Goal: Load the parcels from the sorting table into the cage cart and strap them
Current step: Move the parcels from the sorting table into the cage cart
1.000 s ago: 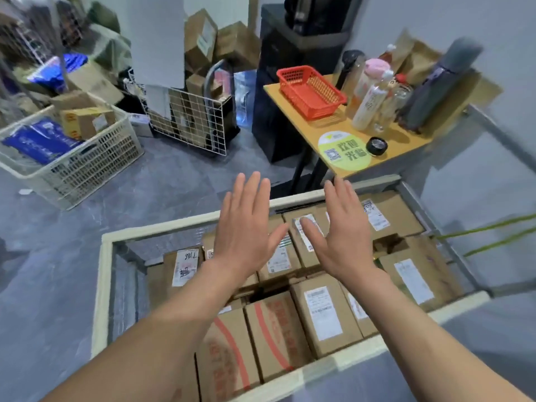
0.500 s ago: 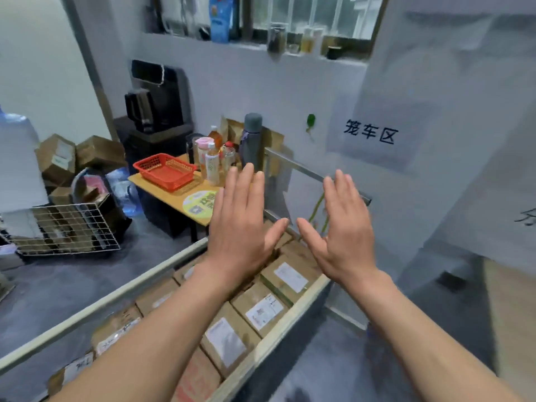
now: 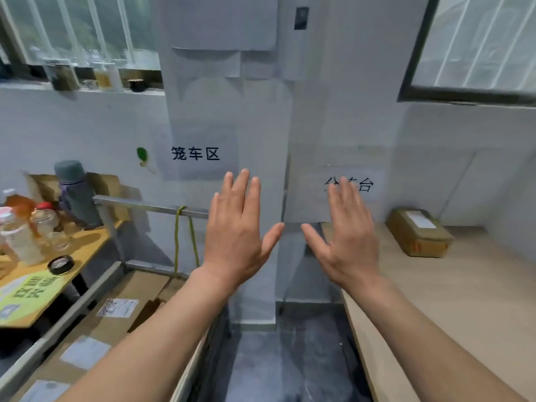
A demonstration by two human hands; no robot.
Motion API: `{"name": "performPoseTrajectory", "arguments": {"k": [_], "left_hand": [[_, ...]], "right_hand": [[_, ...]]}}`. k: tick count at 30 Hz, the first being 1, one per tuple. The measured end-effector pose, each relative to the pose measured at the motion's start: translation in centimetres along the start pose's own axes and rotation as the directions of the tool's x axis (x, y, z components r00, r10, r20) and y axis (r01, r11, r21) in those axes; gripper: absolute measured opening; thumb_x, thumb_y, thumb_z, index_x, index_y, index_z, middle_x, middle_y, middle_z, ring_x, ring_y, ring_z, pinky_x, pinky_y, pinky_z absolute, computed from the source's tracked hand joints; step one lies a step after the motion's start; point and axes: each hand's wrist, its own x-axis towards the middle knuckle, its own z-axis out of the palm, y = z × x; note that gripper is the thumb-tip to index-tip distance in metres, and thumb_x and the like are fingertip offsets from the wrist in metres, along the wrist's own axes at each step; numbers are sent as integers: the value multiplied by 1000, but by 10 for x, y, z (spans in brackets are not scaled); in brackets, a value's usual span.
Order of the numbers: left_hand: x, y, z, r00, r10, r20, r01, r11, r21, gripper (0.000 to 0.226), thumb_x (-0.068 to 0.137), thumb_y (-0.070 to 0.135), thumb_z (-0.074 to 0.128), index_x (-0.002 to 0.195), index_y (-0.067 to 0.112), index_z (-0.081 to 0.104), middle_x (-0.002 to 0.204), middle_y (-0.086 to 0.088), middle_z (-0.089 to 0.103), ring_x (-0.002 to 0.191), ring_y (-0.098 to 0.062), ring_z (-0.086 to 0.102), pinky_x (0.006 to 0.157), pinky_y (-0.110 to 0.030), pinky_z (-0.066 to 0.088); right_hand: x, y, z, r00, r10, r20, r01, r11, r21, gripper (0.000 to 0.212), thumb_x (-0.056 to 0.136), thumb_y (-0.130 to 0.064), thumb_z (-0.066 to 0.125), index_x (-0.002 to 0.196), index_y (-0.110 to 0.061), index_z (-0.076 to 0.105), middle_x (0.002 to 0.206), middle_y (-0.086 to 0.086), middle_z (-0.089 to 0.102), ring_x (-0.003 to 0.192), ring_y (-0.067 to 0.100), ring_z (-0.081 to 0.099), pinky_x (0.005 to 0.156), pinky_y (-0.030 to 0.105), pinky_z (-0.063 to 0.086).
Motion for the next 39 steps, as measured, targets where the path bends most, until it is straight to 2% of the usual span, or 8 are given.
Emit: {"name": "performPoseTrajectory", "arguments": {"k": [3,6,13,17,25,36,39], "left_hand": [[20,23,30,998,67,12,-66,993,-98,80,89,55,47,145,-3,39,153,-23,35,144,-42,28,107,-61,37],[38,41,55,991,137,2,-134,973,-186,79,89,54,48,144,-2,38,152,-23,37,142,-43,31,107,-61,38],[65,79,113,968,252,16,-233,917,-323,79,89,55,45,145,-1,37,152,-23,38,142,-43,32,106,-61,39],[81,108,151,954,298,33,-265,890,-370,80,88,56,44,144,-1,40,152,-21,38,142,-42,32,108,-57,36],[132,169,248,921,369,126,-297,872,-389,82,91,60,36,149,3,33,157,-18,31,147,-37,23,115,-51,28],[192,235,359,887,402,226,-274,854,-443,81,89,60,36,147,4,34,155,-17,33,145,-38,27,113,-51,30],[207,249,406,867,431,250,-279,835,-474,80,88,58,41,146,3,36,154,-17,34,144,-39,29,112,-50,32]], "right_hand": [[-5,35,-16,999,51,-13,-52,991,-125,78,89,-52,53,149,-3,41,157,19,34,147,34,31,114,48,30],[-9,62,-29,994,105,-32,-109,964,-243,79,89,-53,53,149,-3,40,158,19,33,147,34,29,114,49,31],[-19,103,-45,966,248,-76,-258,887,-382,79,89,-56,50,148,-5,42,158,16,34,148,31,27,111,52,34],[-21,140,-47,958,268,-99,-284,851,-442,77,89,-55,51,147,-4,44,156,17,36,147,30,29,107,48,36],[-9,252,-32,928,348,-133,-368,799,-476,78,90,-55,50,149,-5,41,158,15,34,148,29,27,112,44,31],[8,376,-9,881,463,-93,-445,748,-492,77,89,-57,48,147,-6,43,158,13,35,148,28,29,110,44,32],[10,413,7,860,504,-77,-467,718,-515,78,89,-57,47,147,-6,43,157,14,36,148,29,29,109,46,34]]}}
